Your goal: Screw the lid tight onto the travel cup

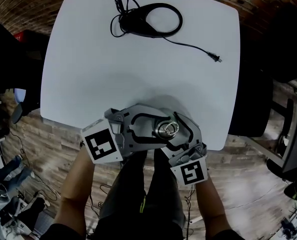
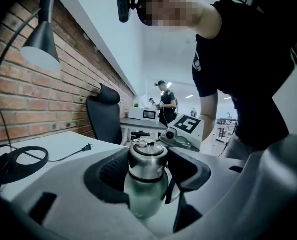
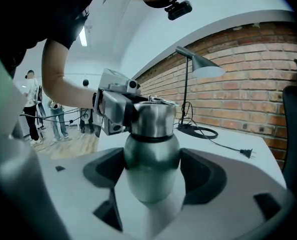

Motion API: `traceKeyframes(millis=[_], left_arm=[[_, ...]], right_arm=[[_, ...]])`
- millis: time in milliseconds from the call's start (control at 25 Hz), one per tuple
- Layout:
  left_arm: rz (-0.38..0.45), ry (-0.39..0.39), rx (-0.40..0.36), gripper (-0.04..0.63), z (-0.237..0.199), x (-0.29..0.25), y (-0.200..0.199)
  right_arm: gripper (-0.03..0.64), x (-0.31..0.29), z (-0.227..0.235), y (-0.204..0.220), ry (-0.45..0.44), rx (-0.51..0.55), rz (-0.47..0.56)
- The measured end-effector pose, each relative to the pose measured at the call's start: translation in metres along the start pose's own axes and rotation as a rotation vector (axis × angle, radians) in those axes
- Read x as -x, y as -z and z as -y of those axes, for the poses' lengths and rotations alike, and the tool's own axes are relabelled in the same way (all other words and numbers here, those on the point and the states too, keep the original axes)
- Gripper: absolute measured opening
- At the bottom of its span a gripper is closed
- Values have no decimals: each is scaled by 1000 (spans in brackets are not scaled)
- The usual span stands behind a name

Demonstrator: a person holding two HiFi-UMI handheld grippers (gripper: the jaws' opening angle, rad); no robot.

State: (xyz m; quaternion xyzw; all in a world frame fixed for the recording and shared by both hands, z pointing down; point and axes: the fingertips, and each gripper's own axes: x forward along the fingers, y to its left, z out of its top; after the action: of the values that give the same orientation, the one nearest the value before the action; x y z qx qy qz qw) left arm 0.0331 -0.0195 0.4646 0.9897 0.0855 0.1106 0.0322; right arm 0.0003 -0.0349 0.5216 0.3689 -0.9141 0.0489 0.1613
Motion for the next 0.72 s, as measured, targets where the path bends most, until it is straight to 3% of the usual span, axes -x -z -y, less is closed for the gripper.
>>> traceKeyframes(millis=[160, 360, 480, 560, 720], left_arm=[[-3, 37, 32, 249, 1, -1, 3], [22, 3, 10, 252, 1, -3, 1], [53, -66, -6, 261, -3, -2, -2], [93, -125, -13, 309, -7, 0, -8], [138, -301, 38, 314, -6, 0, -14]], right_arm=[[342, 1, 1, -1, 1, 5, 2], [342, 2, 1, -1, 2, -1, 9], [342, 1, 1, 0, 8, -14, 4], [342, -1, 0, 1, 9, -3, -3], [342, -1, 1, 1, 12, 3, 3]])
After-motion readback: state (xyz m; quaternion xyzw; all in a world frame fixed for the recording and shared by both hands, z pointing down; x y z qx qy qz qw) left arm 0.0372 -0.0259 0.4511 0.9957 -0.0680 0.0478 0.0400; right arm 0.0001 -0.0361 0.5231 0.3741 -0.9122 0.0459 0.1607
